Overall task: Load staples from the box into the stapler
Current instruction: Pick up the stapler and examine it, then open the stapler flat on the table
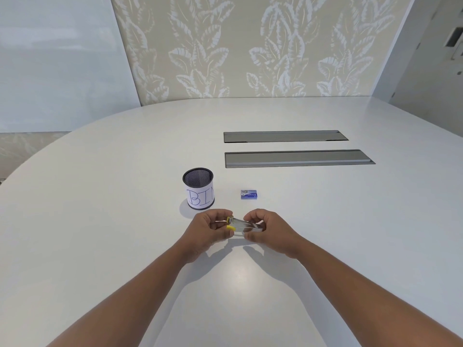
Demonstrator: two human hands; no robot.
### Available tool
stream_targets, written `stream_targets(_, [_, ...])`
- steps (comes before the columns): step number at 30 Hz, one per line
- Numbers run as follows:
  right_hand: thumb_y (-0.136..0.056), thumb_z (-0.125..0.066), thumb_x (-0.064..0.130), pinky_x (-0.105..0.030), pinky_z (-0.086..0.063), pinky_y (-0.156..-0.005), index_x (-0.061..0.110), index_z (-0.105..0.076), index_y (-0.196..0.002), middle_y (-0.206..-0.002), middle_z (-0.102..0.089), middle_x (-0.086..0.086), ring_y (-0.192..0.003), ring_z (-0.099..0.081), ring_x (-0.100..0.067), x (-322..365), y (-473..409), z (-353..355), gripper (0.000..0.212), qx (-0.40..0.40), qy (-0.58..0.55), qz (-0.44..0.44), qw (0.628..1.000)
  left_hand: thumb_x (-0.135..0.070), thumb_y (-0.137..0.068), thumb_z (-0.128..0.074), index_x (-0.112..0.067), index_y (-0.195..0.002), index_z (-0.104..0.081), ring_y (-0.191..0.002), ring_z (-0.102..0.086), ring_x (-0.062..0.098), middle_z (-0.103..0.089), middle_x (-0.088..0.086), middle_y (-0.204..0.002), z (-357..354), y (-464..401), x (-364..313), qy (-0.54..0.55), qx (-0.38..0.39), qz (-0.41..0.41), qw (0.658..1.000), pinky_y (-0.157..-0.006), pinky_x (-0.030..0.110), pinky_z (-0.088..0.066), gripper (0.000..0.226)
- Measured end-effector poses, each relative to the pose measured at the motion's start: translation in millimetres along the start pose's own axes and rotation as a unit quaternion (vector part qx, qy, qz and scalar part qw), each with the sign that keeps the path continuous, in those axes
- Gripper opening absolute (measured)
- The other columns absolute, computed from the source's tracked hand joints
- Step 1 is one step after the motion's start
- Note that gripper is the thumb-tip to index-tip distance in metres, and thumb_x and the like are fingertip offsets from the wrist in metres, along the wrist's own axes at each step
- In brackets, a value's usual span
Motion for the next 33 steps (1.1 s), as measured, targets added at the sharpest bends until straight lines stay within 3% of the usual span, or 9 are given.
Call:
stream_targets(3, [-0.077,-0.081,0.038,-0.023,-0.048,-0.068,0.033,-0.057,-0.110,-0.096,-0.065,0.008,-0.076,-0.057,-0.007,12,0,-2,0.041,-0.042,0.120,0.045,0.991,-0.004,-0.075,-0.084,-0.012,-0.113,-0.071,-0.091,-0.072,0.022,-0.077,0.012,-0.108,-2,0,-2,0.005,0.004,-0.005,1.000,-0.083,0.037,-0.058,0.042])
stream_targets(6, [-0.079,-0.068,0.058,-0.028,-0.046,-0.061,0.042,-0.046,-0.114,-0.079,-0.063,0.010,-0.068,-0.057,-0.006,23,2,-6,0.044,-0.059,0.214,0.080,0.972,-0.026,-0.068,-0.091,-0.016,-0.107,-0.075,-0.090,-0.069,0.023,-0.076,0.015,-0.107,-3,0,-2,0.019,-0.008,-0.002,1.000,-0.082,0.035,-0.058,0.042])
stream_targets(10, [-0.092,-0.055,0.052,-0.034,-0.044,-0.055,0.040,-0.045,-0.114,-0.063,-0.058,0.012,-0.057,-0.052,-0.009,39,5,-19,0.027,-0.069,0.230,0.154,0.959,-0.048,-0.080,-0.080,-0.012,-0.102,-0.075,-0.084,-0.068,0.016,-0.076,0.013,-0.100,-6,0,-5,0.044,-0.019,0.006,0.999,-0.075,0.025,-0.056,0.043])
stream_targets(15, [-0.095,-0.054,0.047,-0.017,-0.035,-0.051,0.040,-0.048,-0.108,-0.067,-0.059,0.020,-0.053,-0.049,-0.008,41,4,-25,0.016,-0.089,0.140,0.169,0.972,-0.035,-0.101,-0.056,-0.015,-0.087,-0.075,-0.056,-0.049,0.010,-0.068,0.001,-0.076,-5,1,-4,-0.027,-0.099,0.004,0.995,-0.051,0.019,-0.039,0.030])
stream_targets(17, [-0.094,-0.054,0.047,-0.018,-0.035,-0.052,0.037,-0.048,-0.100,-0.067,-0.058,0.017,-0.053,-0.046,-0.007,40,2,-25,0.013,-0.100,0.115,0.161,0.975,-0.033,-0.102,-0.052,-0.023,-0.075,-0.072,-0.051,-0.044,0.008,-0.064,-0.004,-0.066,-7,0,-5,-0.056,-0.116,0.011,0.992,-0.048,0.016,-0.037,0.035])
stream_targets(21, [-0.094,-0.053,0.043,-0.030,-0.038,-0.053,0.028,-0.046,-0.088,-0.062,-0.052,0.011,-0.054,-0.041,-0.007,32,0,-24,0.018,-0.118,0.091,0.130,0.980,-0.034,-0.100,-0.047,-0.027,-0.063,-0.066,-0.051,-0.042,0.009,-0.056,-0.006,-0.059,-10,-6,-3,-0.123,-0.115,0.036,0.985,-0.055,0.023,-0.035,0.042])
stream_targets(26, [-0.089,-0.051,0.047,-0.032,-0.035,-0.051,0.028,-0.042,-0.081,-0.053,-0.049,0.008,-0.049,-0.037,-0.010,28,-4,-19,0.022,-0.128,0.100,0.103,0.981,-0.034,-0.099,-0.047,-0.020,-0.070,-0.063,-0.051,-0.038,0.011,-0.048,-0.007,-0.056,-14,-11,-4,-0.139,-0.100,0.045,0.984,-0.056,0.027,-0.033,0.036])
stream_targets(29, [-0.094,-0.047,0.048,-0.033,-0.035,-0.051,0.030,-0.041,-0.086,-0.052,-0.051,0.006,-0.048,-0.040,-0.012,27,-6,-21,0.021,-0.119,0.096,0.104,0.983,-0.039,-0.098,-0.046,-0.017,-0.073,-0.057,-0.051,-0.036,0.012,-0.047,-0.004,-0.058,-17,-12,-4,-0.138,-0.078,0.052,0.986,-0.052,0.025,-0.031,0.035])
stream_targets(33, [-0.101,-0.039,0.052,-0.027,-0.035,-0.051,0.034,-0.043,-0.101,-0.058,-0.062,0.015,-0.050,-0.053,-0.008,31,-2,-24,0.018,-0.112,0.104,0.134,0.979,-0.047,-0.100,-0.042,-0.015,-0.070,-0.057,-0.047,-0.042,0.011,-0.052,-0.001,-0.056,-20,-14,-1,-0.154,-0.054,0.079,0.983,-0.047,0.019,-0.034,0.046])
Point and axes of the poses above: each hand's wrist, its own y-axis away from the middle knuckle, its own z-axis out of the back of the hand, x = y × z, the point moved 9 cm from there along -y, towards the middle knuckle
